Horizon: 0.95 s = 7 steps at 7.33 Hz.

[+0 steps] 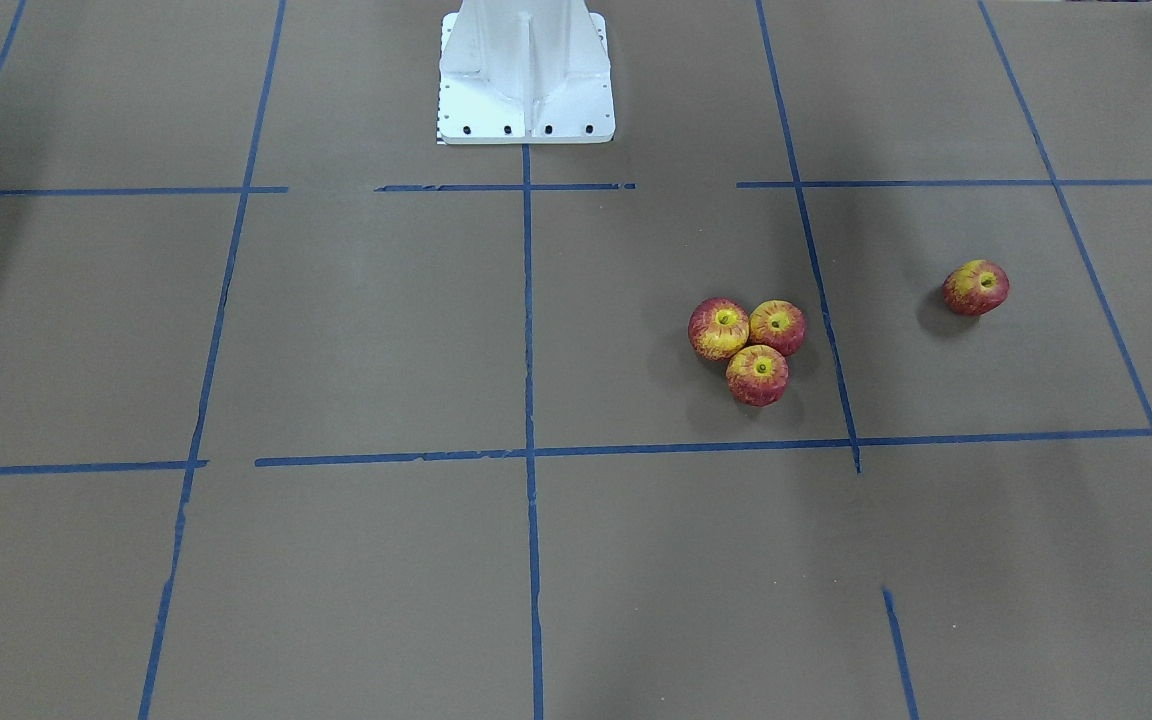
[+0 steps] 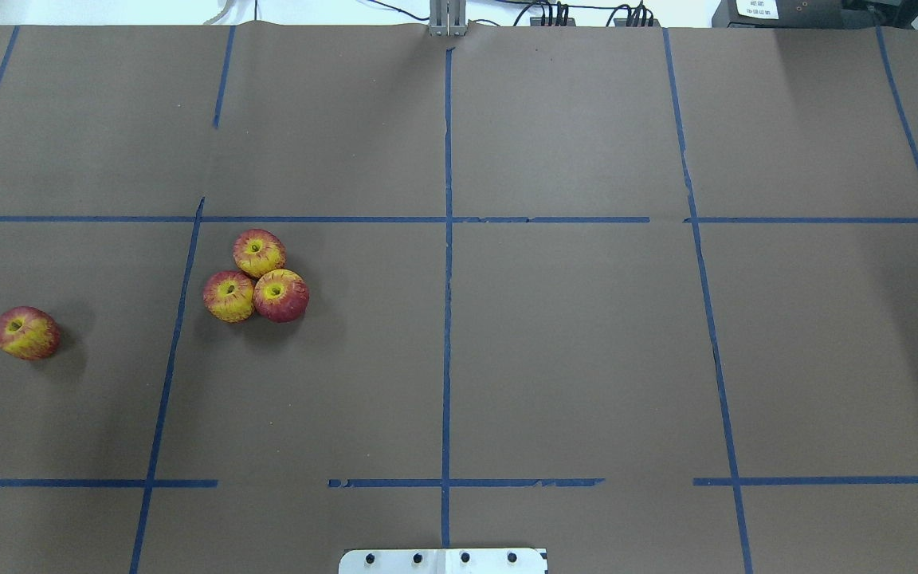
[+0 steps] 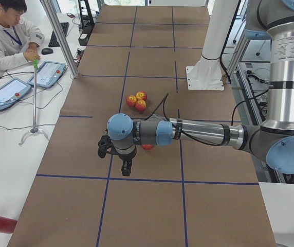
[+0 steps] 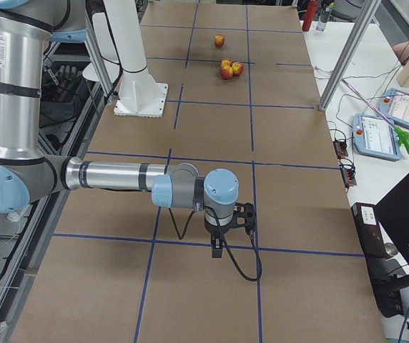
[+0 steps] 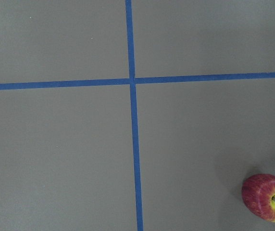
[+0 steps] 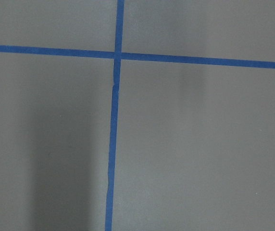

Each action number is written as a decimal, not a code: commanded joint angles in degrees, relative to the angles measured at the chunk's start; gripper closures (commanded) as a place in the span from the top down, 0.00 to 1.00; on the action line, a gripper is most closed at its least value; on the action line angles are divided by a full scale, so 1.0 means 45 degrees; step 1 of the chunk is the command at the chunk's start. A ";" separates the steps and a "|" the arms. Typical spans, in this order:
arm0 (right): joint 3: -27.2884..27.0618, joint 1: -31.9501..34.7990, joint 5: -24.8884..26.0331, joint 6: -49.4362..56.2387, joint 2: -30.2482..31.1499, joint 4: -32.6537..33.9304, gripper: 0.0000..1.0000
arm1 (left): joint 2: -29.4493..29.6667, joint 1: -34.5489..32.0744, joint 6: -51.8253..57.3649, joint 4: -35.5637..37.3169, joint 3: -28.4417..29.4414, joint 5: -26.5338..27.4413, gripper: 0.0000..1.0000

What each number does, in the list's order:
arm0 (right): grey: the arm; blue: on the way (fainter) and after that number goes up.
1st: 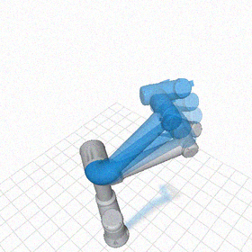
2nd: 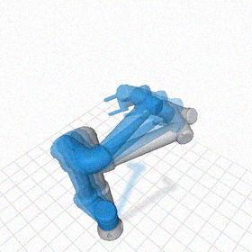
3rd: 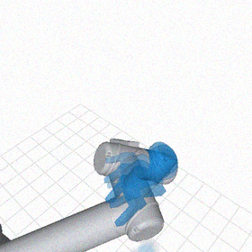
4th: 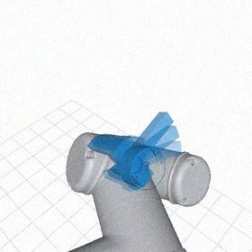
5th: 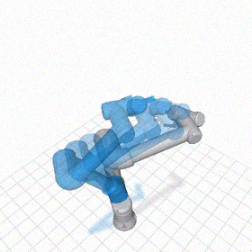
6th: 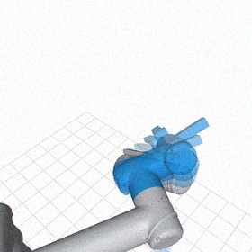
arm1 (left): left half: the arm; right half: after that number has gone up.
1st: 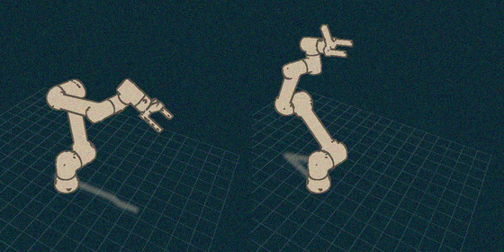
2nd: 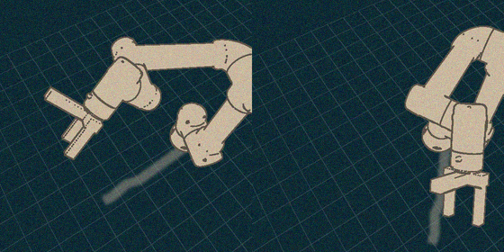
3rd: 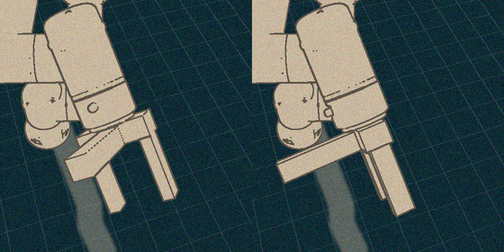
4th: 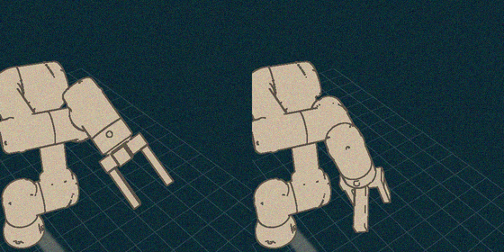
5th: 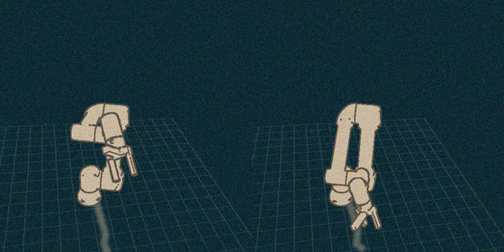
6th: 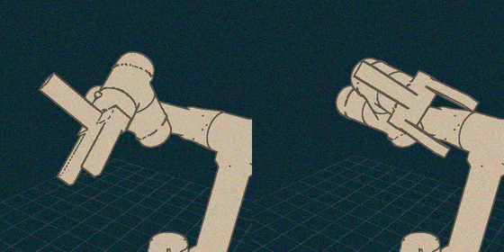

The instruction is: Stack apples

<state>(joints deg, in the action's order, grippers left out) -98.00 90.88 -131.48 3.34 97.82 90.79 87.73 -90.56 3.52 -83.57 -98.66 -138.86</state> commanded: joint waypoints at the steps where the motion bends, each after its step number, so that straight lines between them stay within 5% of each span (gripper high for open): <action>1: 0.0000 0.0000 0.0000 0.0000 0.0000 0.0000 1.00 | 0.0172 -0.0012 0.0017 0.0151 -0.0241 -0.0001 1.00; 5: 0.0000 0.0000 0.0000 0.0000 0.0000 0.0000 1.00 | 0.0076 -0.0031 -0.0256 -0.0119 -0.0145 0.0078 1.00; 7: 0.0000 0.0000 0.0000 0.0000 0.0000 0.0000 1.00 | -0.0234 0.0939 -0.1611 -0.2416 -0.0030 -0.0040 1.00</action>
<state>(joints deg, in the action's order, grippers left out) -98.00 90.88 -131.48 3.34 97.82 90.79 87.72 -89.08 0.73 -89.06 -99.26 -138.87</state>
